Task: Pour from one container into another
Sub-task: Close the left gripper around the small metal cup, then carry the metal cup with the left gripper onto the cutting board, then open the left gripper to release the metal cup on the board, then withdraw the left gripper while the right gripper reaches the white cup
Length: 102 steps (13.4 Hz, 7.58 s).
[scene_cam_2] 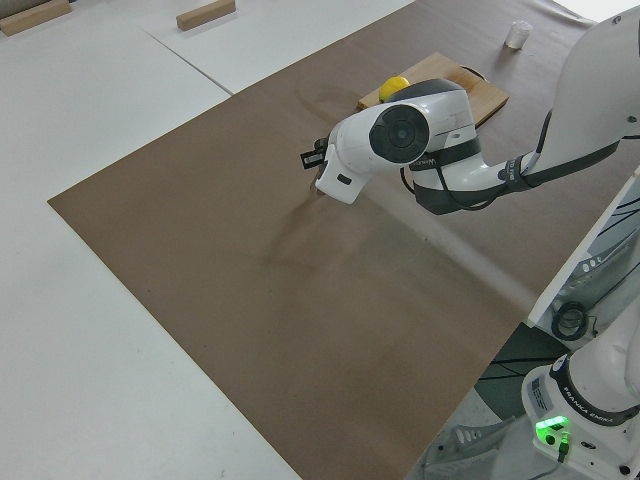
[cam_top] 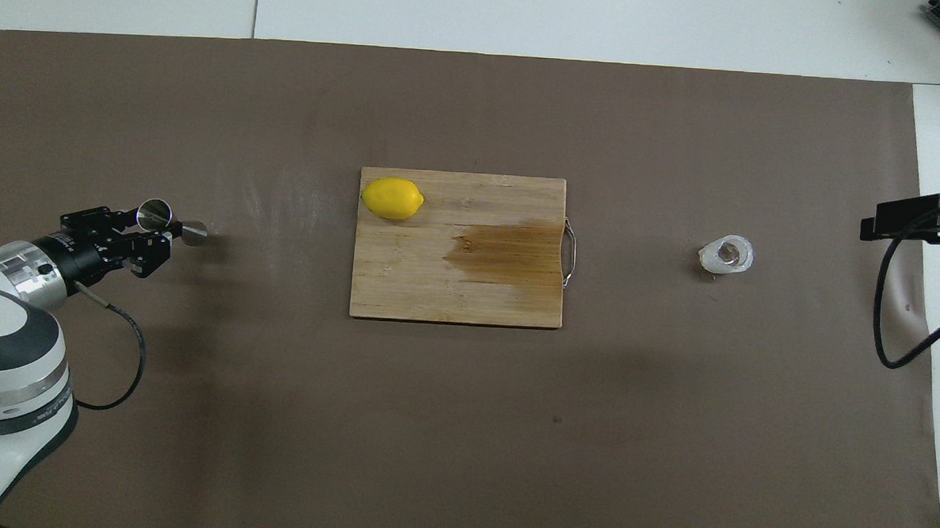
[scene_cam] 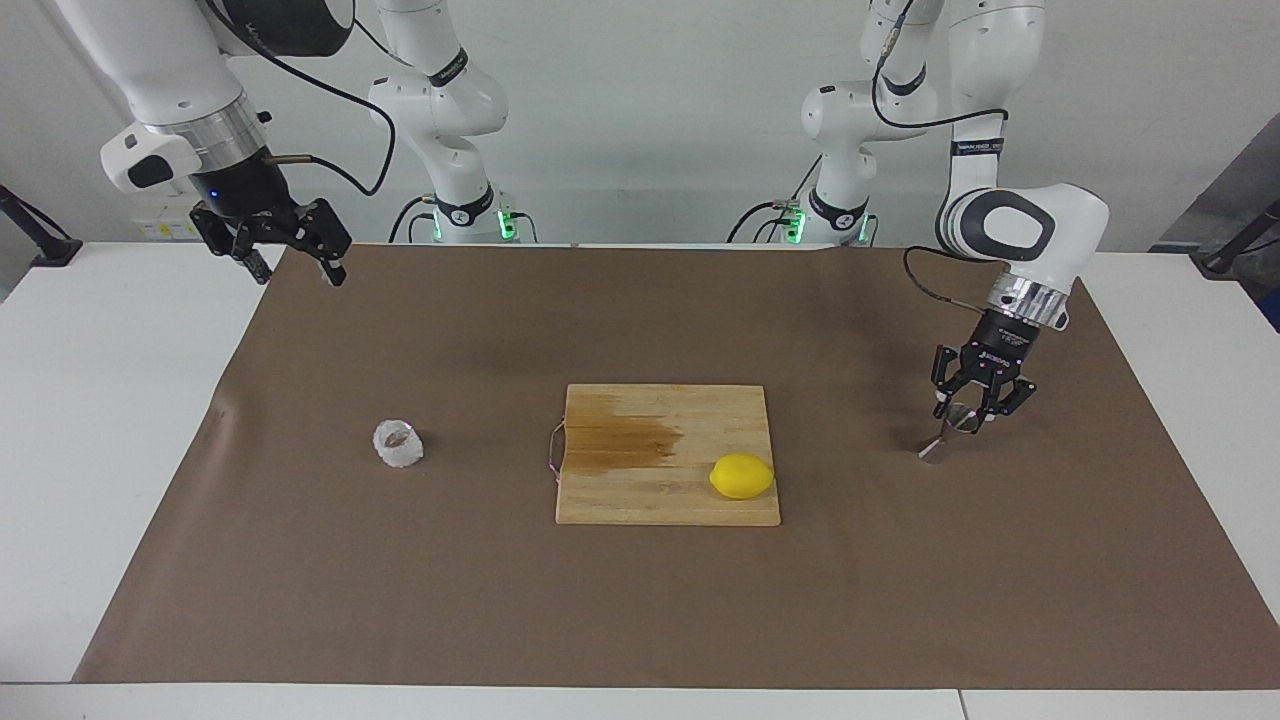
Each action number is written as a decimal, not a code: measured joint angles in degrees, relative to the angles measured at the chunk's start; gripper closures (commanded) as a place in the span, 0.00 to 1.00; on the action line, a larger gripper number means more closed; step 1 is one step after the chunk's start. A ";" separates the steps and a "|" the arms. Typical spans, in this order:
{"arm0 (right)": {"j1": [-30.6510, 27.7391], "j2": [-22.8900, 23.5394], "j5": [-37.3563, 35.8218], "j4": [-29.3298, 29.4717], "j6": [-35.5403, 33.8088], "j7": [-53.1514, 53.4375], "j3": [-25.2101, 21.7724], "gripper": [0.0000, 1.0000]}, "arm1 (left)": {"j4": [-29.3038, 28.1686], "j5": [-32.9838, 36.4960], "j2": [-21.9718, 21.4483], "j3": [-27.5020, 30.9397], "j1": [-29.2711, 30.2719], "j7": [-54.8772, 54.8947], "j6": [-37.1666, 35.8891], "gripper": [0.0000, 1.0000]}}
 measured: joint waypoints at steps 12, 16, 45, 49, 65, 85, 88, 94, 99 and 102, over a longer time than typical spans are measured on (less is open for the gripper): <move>0.00 0.00 0.00 0.00 0.00 0.00 0.00 0.00 | 1.59 -0.02 0.00 0.00 0.00 0.00 -1.84 1.00; 0.00 0.00 0.00 0.00 0.00 0.00 0.00 0.00 | 3.33 -0.02 -0.02 -0.66 -0.21 0.00 -2.90 1.00; 0.00 0.00 0.00 0.00 0.00 0.00 0.00 0.00 | 19.83 2.59 14.40 -5.33 -39.96 -14.21 13.18 0.92; 0.00 0.00 0.00 0.00 0.00 0.00 0.00 0.00 | 19.66 3.01 14.83 -5.40 -40.89 -14.21 13.21 0.87; 0.00 0.00 0.00 0.00 0.00 0.00 0.00 0.00 | 18.16 3.56 14.84 -5.38 -42.59 -14.21 13.52 0.25; -2.82 -1.28 0.04 -8.39 6.03 -59.10 0.12 0.00 | 21.69 23.93 6.08 -3.76 -27.74 -14.73 -11.46 0.00; -3.82 0.78 0.52 -12.38 12.88 -80.41 0.07 0.00 | 27.37 37.85 6.06 -3.71 -22.78 -14.50 -23.90 0.00; -8.02 10.71 17.42 -15.73 21.27 -106.71 0.03 0.00 | 31.26 51.40 6.07 -3.70 -19.15 0.59 -31.15 0.00; -8.66 20.29 27.82 -15.95 24.19 -116.82 0.44 0.00 | 33.41 62.10 6.00 -3.63 -16.75 25.16 -37.36 0.00; -8.63 24.78 31.26 -15.98 24.12 -120.55 0.50 0.00 | 33.60 66.55 5.46 -3.66 -16.44 38.59 -39.81 0.00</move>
